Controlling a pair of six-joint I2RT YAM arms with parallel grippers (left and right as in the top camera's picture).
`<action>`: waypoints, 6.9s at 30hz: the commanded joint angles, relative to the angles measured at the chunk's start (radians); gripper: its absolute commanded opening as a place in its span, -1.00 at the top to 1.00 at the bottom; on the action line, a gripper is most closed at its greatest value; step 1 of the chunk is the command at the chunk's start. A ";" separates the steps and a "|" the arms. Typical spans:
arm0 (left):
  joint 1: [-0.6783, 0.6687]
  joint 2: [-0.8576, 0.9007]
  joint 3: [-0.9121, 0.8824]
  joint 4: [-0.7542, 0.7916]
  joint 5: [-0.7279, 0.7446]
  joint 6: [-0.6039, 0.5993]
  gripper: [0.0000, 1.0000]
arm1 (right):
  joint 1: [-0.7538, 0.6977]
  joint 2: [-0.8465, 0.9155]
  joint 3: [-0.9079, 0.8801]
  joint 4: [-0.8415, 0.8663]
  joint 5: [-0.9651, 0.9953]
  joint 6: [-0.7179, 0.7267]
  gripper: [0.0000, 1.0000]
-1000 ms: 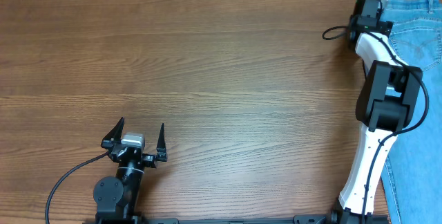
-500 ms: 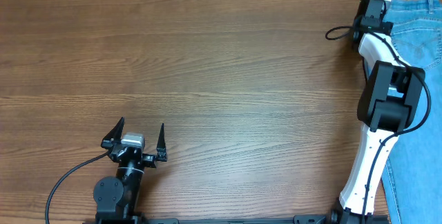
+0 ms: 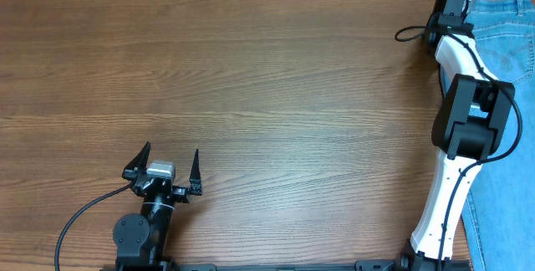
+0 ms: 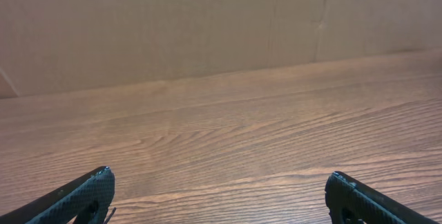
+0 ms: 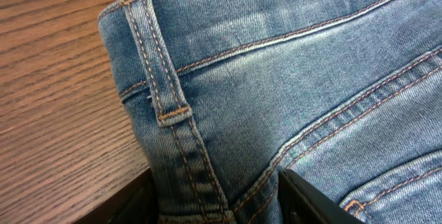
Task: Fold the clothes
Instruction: 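Reach the right gripper to the jeans waistband and grasp it, then drag the jeans leftward with the right gripper onto the table center, then release the jeans and lift the right gripper back to the upper right, then reach the left gripper to the jeans waistband and grasp it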
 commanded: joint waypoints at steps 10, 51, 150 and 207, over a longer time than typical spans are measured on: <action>0.002 -0.010 -0.005 -0.001 -0.006 0.013 -1.00 | -0.013 0.015 0.030 -0.036 -0.033 0.019 0.53; 0.002 -0.010 -0.005 -0.001 -0.006 0.013 -1.00 | 0.368 -0.290 0.031 -0.249 -0.234 0.015 0.93; 0.000 0.059 0.136 0.180 0.253 -0.360 -1.00 | 0.269 -0.307 0.231 -0.842 -0.400 0.430 -1.00; 0.419 2.308 1.873 -1.160 0.035 0.155 -1.00 | 0.269 -0.307 0.231 -0.842 -0.400 0.430 -1.00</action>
